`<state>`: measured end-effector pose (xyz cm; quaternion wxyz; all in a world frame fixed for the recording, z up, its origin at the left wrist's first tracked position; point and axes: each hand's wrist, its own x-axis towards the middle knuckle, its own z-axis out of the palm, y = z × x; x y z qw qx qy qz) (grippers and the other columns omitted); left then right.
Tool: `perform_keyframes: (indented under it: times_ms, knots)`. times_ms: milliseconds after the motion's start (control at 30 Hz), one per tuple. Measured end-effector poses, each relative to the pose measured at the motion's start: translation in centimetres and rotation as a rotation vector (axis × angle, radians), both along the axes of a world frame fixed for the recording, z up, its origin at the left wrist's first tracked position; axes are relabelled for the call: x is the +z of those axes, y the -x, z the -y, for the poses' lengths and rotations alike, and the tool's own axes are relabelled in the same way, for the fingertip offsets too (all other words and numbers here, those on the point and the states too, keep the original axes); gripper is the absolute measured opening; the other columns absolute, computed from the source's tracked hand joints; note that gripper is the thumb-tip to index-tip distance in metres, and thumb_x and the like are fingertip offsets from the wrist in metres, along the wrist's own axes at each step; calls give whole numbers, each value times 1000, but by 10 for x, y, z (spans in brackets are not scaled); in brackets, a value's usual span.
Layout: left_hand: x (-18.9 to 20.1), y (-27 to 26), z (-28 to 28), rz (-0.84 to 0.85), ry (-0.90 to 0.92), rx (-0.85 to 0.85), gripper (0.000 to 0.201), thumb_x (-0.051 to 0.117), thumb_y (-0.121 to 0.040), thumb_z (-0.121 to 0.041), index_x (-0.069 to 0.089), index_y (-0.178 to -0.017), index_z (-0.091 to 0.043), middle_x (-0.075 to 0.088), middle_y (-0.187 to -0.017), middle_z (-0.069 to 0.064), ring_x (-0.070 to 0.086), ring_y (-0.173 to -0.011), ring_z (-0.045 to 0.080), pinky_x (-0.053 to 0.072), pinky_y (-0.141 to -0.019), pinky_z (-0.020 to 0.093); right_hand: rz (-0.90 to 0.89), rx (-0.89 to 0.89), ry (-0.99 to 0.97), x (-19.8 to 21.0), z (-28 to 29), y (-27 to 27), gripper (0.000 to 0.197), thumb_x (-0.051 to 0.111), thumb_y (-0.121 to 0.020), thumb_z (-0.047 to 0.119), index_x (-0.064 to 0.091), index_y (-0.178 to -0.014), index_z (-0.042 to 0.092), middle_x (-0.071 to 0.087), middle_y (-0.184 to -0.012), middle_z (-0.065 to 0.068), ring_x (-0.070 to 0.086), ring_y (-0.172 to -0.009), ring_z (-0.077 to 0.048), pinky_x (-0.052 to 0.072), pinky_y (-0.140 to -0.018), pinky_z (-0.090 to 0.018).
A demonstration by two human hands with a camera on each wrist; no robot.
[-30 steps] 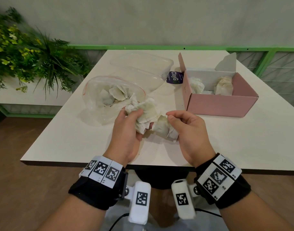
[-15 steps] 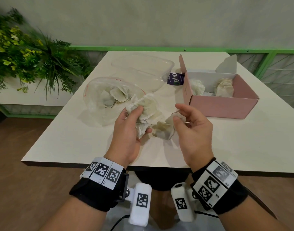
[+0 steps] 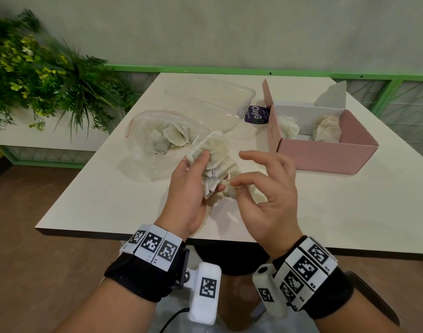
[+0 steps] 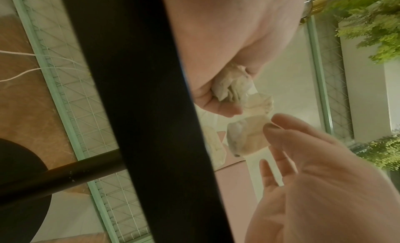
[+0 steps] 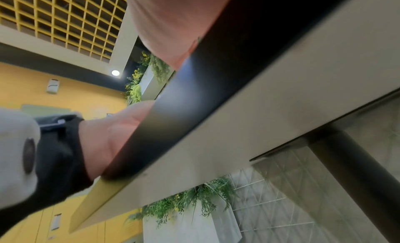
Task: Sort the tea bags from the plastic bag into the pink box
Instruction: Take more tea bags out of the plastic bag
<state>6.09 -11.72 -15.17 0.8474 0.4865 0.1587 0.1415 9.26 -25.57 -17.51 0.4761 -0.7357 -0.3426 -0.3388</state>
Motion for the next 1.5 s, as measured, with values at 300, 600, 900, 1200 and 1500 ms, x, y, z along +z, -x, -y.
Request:
perform_keyframes:
  times_ms: [300, 600, 900, 1200, 1500]
  knots:
    - [2, -1, 2, 13, -24, -23, 10, 59, -103, -24, 63, -102, -15, 74, -86, 4, 68, -70, 16, 52, -56, 29, -31, 25, 18, -3, 1, -1, 22, 70, -81, -10, 75, -89, 10, 70, -92, 3, 56, -93, -21, 47, -82, -37]
    - [-3, -2, -2, 0, -75, -21, 11, 67, -97, -11, 63, -104, -18, 75, -83, -1, 67, -64, 12, 55, -60, 28, -518, 225, -420, 18, 29, -11, 26, 68, -88, -9, 72, -99, 14, 73, -95, -14, 71, -91, -33, 57, -86, -38]
    - [-5, -3, -2, 37, -53, -24, 18, 70, -94, -9, 64, -109, -17, 77, -92, 0, 70, -71, 11, 56, -57, 24, -1220, 622, -574, 45, 41, -26, 16, 65, -77, 2, 66, -92, 0, 70, -99, -18, 69, -83, -23, 62, -76, -31]
    - [-7, -3, -2, 47, -80, -47, 30, 75, -86, -2, 65, -110, -16, 77, -98, 6, 74, -82, 18, 58, -63, 30, -1251, 409, -371, 41, 10, -21, 4, 64, -94, 2, 64, -97, 5, 68, -78, -6, 61, -61, -14, 47, -55, -25]
    - [-4, -5, -8, 26, 158, -58, 22, 53, -101, -27, 63, -112, -11, 68, -88, 6, 71, -76, 21, 53, -65, 31, -1201, 421, -466, 62, 26, -34, 10, 59, -93, -3, 63, -87, 3, 72, -86, -13, 72, -80, -27, 62, -72, -39]
